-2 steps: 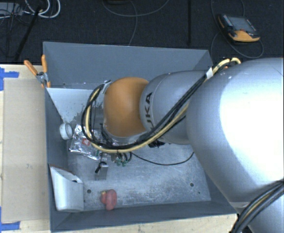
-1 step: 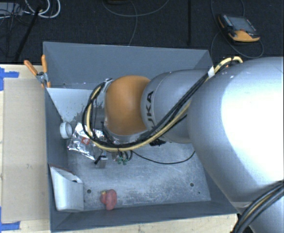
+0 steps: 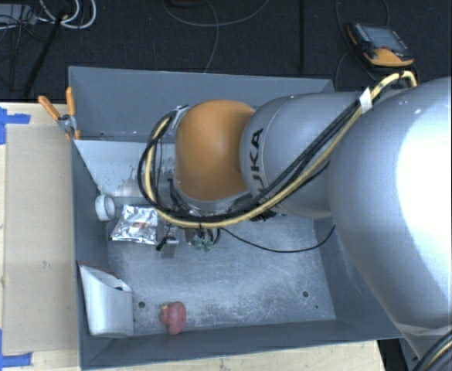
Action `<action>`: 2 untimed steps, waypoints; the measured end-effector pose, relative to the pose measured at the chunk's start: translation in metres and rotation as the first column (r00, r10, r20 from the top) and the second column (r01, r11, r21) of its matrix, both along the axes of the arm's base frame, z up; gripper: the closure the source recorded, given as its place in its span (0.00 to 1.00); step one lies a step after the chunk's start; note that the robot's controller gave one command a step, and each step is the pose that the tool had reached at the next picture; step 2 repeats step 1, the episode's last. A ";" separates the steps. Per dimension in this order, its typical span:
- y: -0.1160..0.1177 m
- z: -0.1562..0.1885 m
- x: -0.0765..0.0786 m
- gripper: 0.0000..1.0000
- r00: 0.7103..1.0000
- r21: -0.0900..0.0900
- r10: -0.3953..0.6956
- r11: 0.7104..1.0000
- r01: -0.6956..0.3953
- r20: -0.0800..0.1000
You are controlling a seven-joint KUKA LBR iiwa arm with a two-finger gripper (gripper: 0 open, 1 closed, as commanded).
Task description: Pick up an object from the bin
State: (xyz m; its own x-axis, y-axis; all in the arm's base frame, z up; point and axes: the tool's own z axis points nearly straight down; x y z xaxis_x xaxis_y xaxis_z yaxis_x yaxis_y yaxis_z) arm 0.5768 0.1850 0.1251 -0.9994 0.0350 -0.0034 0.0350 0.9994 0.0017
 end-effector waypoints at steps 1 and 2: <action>-0.017 0.124 0.027 1.00 0.993 0.001 -0.114 0.994 0.114 0.007; -0.017 0.124 0.027 1.00 0.993 0.001 -0.114 0.994 0.114 0.007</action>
Offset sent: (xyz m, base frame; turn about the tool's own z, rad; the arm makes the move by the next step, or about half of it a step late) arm 0.0242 -0.0168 0.1195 0.1151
